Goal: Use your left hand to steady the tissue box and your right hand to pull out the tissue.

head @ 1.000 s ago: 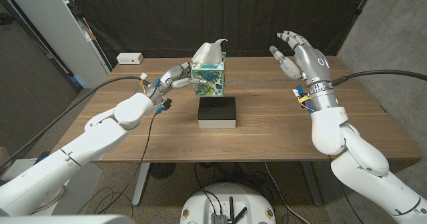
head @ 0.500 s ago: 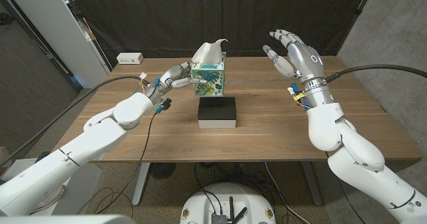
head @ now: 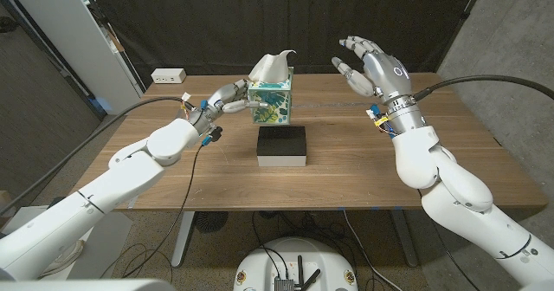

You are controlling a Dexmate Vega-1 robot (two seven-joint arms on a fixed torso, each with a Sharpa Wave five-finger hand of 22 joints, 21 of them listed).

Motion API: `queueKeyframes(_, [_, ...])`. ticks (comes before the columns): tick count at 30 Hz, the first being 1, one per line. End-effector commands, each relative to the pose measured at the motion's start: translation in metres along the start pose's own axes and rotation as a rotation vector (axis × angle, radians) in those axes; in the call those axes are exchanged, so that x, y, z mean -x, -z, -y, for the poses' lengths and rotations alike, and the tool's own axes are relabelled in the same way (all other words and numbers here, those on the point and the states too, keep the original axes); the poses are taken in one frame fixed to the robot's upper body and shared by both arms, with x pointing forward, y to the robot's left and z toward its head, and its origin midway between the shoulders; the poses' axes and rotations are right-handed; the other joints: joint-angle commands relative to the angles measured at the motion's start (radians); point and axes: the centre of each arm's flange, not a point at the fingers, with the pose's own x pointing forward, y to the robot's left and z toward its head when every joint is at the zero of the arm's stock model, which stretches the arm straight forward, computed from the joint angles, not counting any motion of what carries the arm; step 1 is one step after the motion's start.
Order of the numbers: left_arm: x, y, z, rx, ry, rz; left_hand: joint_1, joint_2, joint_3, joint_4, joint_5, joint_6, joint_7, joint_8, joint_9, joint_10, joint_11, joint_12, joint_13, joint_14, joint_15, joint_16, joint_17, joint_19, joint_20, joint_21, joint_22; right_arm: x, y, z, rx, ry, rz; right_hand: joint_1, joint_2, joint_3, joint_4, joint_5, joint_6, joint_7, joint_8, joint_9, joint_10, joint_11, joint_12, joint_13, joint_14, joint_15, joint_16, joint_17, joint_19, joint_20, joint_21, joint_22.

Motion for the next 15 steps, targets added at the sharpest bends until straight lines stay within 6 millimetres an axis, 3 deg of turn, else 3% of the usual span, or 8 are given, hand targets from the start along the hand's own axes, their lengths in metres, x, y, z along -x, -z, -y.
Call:
queueKeyframes(1, [-0.0016,0.0001,0.0034,0.003,0.005,-0.002,0.004,0.01,0.02,0.012,0.008,0.001,-0.008,0.285,0.261,0.004,-0.003,-0.001,0.006,0.001,-0.064,-0.003,0.003,0.003,0.004,0.001,0.005,-0.0103,-0.005,-0.0027,-0.017,-0.03,0.05,0.01,-0.002,0.002,-0.008,0.01,0.009,-0.004,-0.001,0.003,0.008,-0.003,0.005,0.002,0.002,-0.024,0.004,0.004,-0.002,0.001,-0.002,0.001])
queueKeyframes(15, [-0.003,-0.0037,0.0075,0.0,0.015,0.0,0.004,0.01,0.021,0.013,0.008,0.0,-0.007,0.289,0.258,0.004,-0.003,-0.003,0.009,0.0,-0.062,-0.003,0.003,0.002,0.004,0.001,0.005,-0.0149,-0.0116,-0.0037,-0.009,-0.043,0.1,0.01,-0.001,-0.002,-0.013,0.01,0.012,-0.006,-0.001,0.003,0.009,-0.005,0.004,0.002,0.0,-0.024,0.004,0.005,0.0,-0.002,-0.002,0.002])
